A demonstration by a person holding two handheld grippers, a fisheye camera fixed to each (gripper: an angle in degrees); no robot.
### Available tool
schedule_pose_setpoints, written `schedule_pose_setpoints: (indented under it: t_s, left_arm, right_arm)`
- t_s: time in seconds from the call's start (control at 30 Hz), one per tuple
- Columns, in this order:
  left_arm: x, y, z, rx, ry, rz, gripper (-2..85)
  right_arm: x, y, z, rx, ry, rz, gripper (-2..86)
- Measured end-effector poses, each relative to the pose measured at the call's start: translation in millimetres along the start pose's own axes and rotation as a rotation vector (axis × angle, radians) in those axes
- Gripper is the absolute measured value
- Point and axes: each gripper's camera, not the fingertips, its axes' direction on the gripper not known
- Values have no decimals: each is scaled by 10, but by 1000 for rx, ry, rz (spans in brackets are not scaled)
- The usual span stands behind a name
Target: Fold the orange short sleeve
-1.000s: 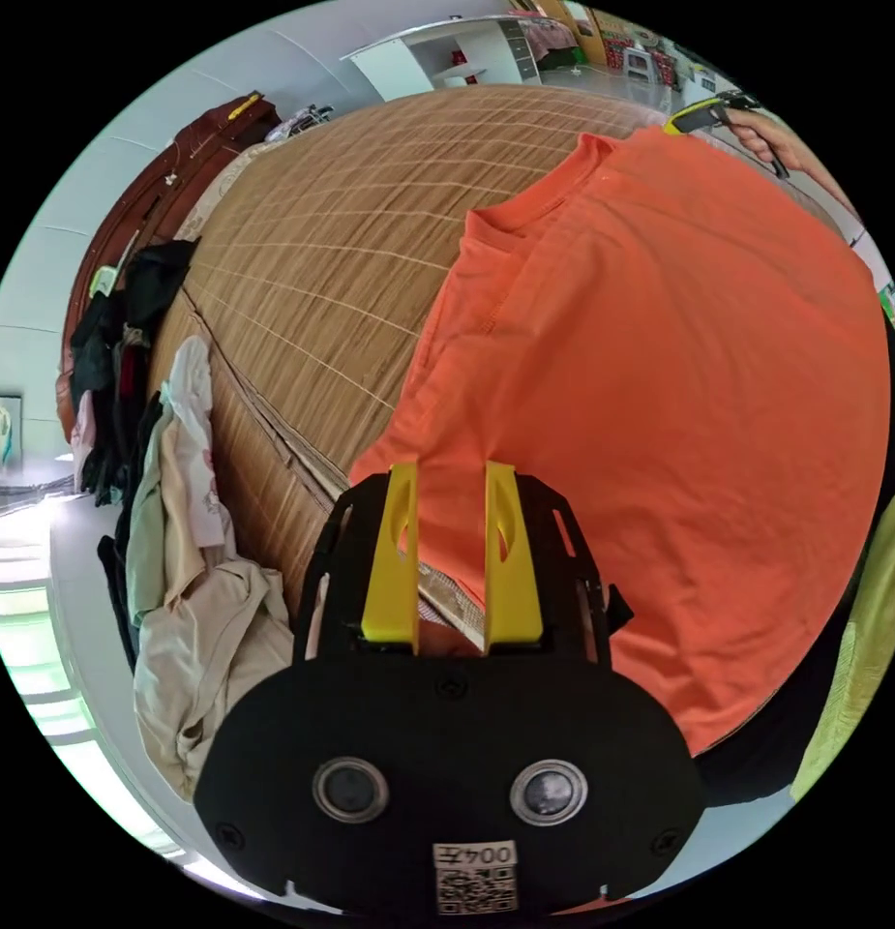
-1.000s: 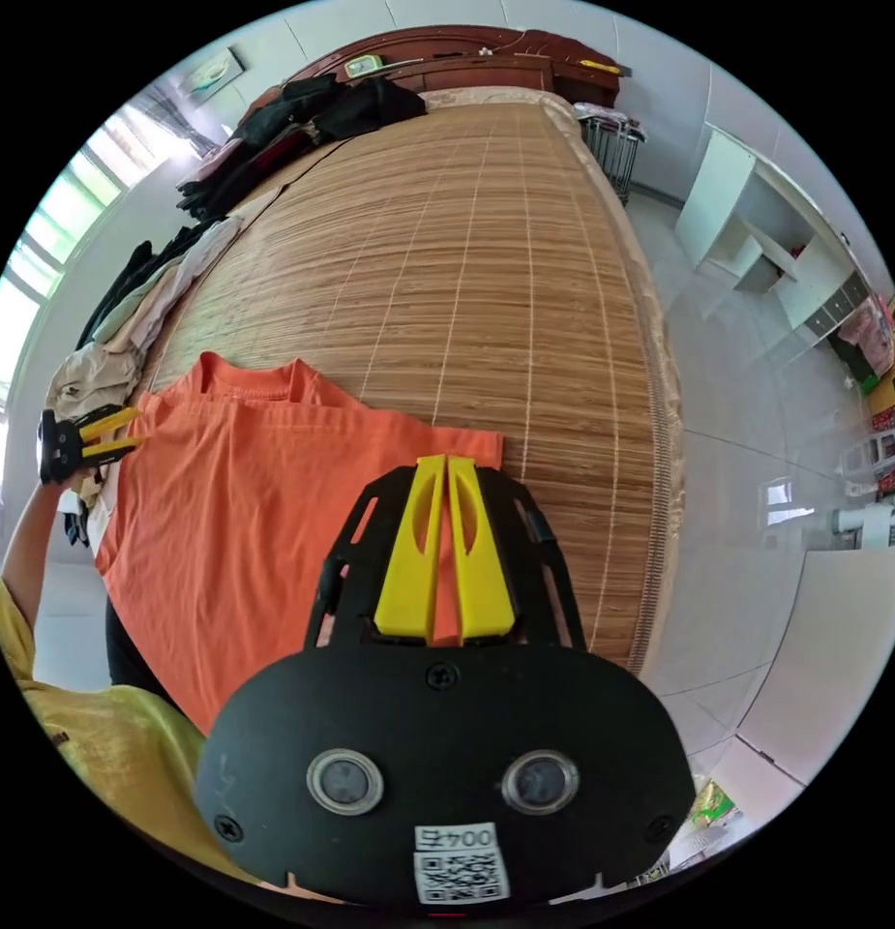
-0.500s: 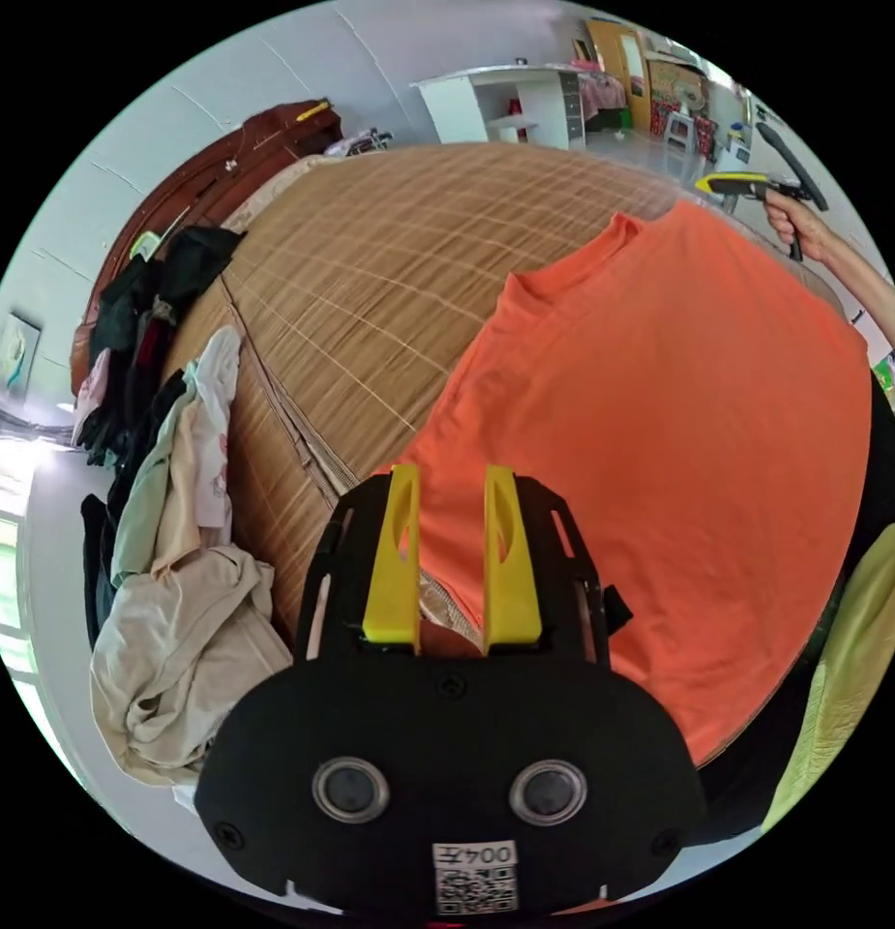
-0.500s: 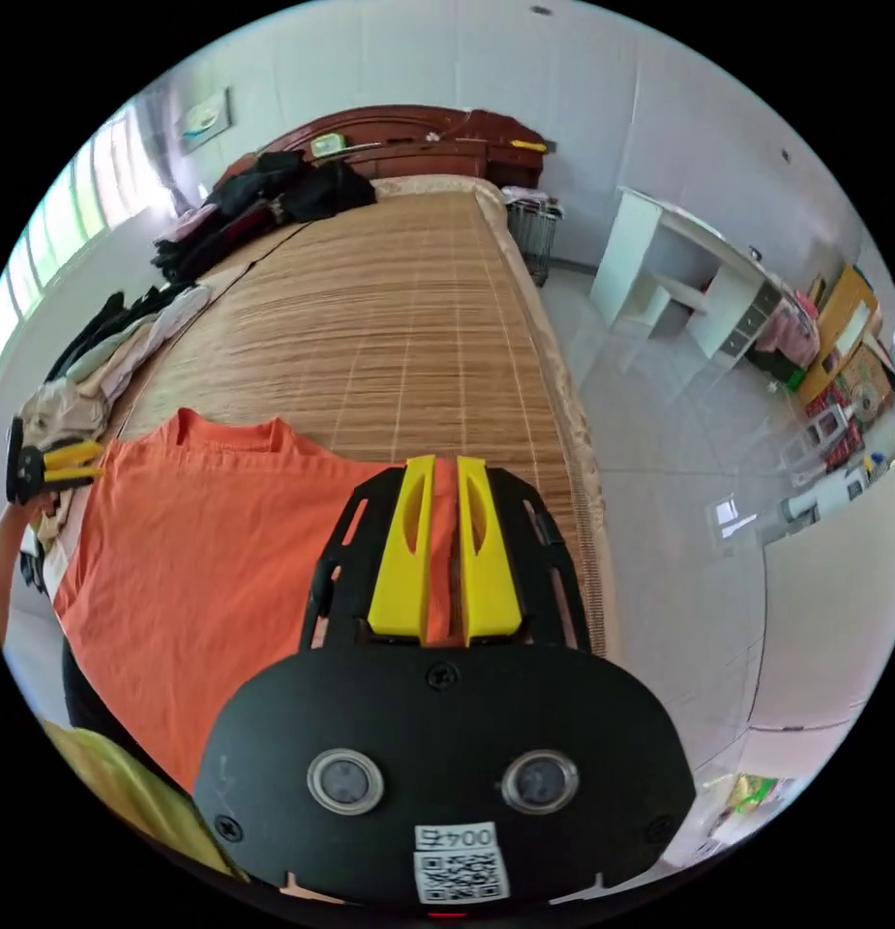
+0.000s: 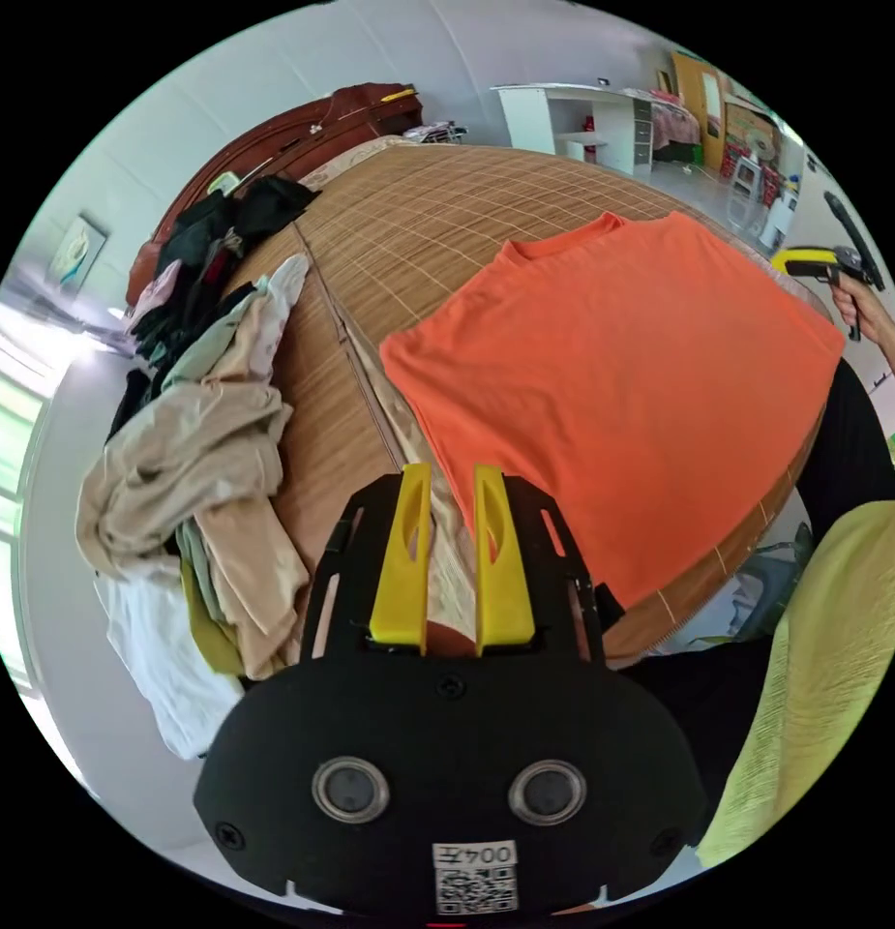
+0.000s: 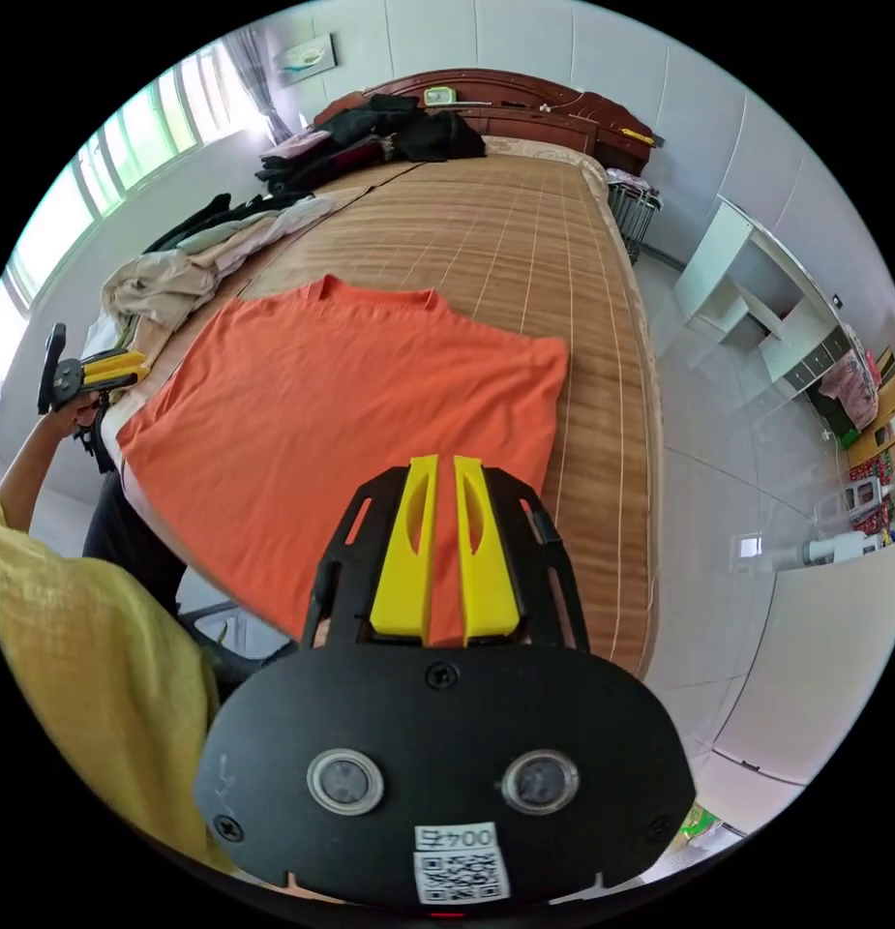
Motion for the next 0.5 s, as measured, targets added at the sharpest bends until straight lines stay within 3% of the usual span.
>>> schedule_pose_setpoints:
  t_s: [0.2, 0.4, 0.5]
  left_arm:
    - [22, -300, 95, -8, -63, -121, 48]
    - [-42, -386, 558, -211, -225, -120, 27]
    - [-325, -209, 358, -164, -132, -240, 22]
  right_arm:
    - [-321, 282, 115, -38, 6, 48, 25]
    - [-477, 156, 301, -80, 49, 20, 29]
    - [-443, 158, 321, -64, 14, 37, 31]
